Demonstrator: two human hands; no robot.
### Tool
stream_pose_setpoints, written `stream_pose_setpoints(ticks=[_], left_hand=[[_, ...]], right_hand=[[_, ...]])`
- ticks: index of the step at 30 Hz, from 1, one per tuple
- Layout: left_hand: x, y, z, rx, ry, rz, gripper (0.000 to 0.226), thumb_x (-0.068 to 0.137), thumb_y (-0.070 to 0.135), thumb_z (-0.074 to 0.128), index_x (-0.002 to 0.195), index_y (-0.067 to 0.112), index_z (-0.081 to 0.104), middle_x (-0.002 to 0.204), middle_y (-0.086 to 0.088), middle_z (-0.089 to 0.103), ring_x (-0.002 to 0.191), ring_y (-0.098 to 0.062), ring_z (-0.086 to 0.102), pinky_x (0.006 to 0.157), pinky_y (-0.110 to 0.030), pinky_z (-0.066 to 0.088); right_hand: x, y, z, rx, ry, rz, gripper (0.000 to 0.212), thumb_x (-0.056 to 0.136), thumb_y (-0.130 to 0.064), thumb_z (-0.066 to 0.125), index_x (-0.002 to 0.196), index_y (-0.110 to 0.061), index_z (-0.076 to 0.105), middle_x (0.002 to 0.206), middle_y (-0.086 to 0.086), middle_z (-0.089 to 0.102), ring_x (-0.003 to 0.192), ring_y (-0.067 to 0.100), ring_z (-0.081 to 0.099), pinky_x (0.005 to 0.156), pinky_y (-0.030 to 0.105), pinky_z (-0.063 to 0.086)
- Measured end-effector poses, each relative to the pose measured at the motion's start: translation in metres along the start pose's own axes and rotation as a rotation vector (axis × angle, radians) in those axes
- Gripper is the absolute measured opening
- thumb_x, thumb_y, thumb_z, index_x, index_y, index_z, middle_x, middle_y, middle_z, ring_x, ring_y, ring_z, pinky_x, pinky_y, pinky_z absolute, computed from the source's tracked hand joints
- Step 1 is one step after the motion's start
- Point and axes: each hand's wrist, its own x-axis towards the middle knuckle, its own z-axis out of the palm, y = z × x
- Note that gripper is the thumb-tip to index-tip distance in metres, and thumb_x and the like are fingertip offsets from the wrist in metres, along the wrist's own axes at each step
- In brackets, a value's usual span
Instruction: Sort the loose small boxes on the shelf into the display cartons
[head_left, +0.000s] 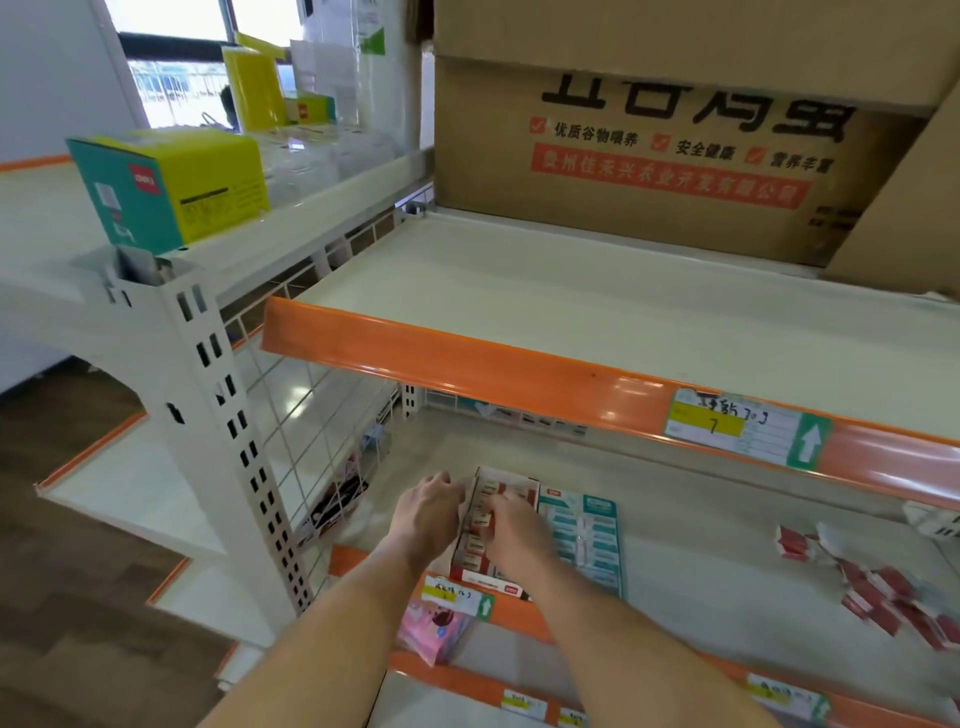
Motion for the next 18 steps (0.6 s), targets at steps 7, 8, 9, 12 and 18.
stream_pose_setpoints(ticks=[7, 8, 9, 12, 18], left_hand=[[0.0, -0.006, 0.001, -0.009, -0.006, 0.0, 0.028, 0.091, 0.01, 0.05, 0.112, 0.023, 0.064, 0.114, 0.001, 0.058, 0.107, -0.018, 0.057, 0.085, -0.03, 0.049], [0.0, -0.007, 0.0, -0.009, 0.002, 0.008, 0.028, 0.091, 0.009, 0.05, 0.112, 0.022, 0.064, 0.113, 0.001, 0.059, 0.106, -0.018, 0.057, 0.085, -0.03, 0.049], [0.001, -0.007, 0.0, -0.012, 0.01, 0.017, 0.027, 0.092, 0.009, 0.05, 0.111, 0.022, 0.064, 0.112, 0.001, 0.059, 0.104, -0.018, 0.058, 0.084, -0.03, 0.049], [0.004, -0.004, 0.001, -0.013, 0.028, 0.051, 0.02, 0.094, 0.015, 0.05, 0.108, 0.019, 0.064, 0.108, 0.0, 0.059, 0.101, -0.017, 0.058, 0.083, -0.029, 0.05], [0.012, 0.024, 0.006, -0.015, 0.048, 0.127, 0.019, 0.098, 0.026, 0.046, 0.106, 0.02, 0.063, 0.108, 0.001, 0.061, 0.1, -0.019, 0.059, 0.084, -0.032, 0.05]], right_hand=[[-0.004, -0.002, 0.005, 0.054, -0.035, 0.048, 0.035, 0.087, -0.022, 0.064, 0.12, -0.032, 0.062, 0.121, -0.008, 0.056, 0.111, 0.02, 0.058, 0.097, 0.045, 0.048], [-0.004, -0.002, 0.004, 0.076, -0.034, 0.046, 0.035, 0.087, -0.021, 0.064, 0.12, -0.033, 0.063, 0.121, -0.009, 0.057, 0.111, 0.019, 0.058, 0.097, 0.043, 0.048], [-0.005, -0.002, 0.004, 0.093, -0.03, 0.038, 0.034, 0.087, -0.02, 0.064, 0.119, -0.032, 0.063, 0.12, -0.009, 0.058, 0.11, 0.019, 0.059, 0.096, 0.042, 0.049], [-0.01, 0.003, 0.002, 0.098, 0.017, 0.01, 0.039, 0.089, -0.016, 0.063, 0.126, -0.028, 0.06, 0.123, -0.008, 0.056, 0.113, 0.017, 0.057, 0.098, 0.036, 0.05], [-0.026, 0.024, -0.012, 0.066, 0.167, 0.11, 0.03, 0.092, -0.018, 0.063, 0.121, -0.022, 0.059, 0.121, -0.006, 0.053, 0.105, 0.013, 0.057, 0.091, 0.033, 0.052]])
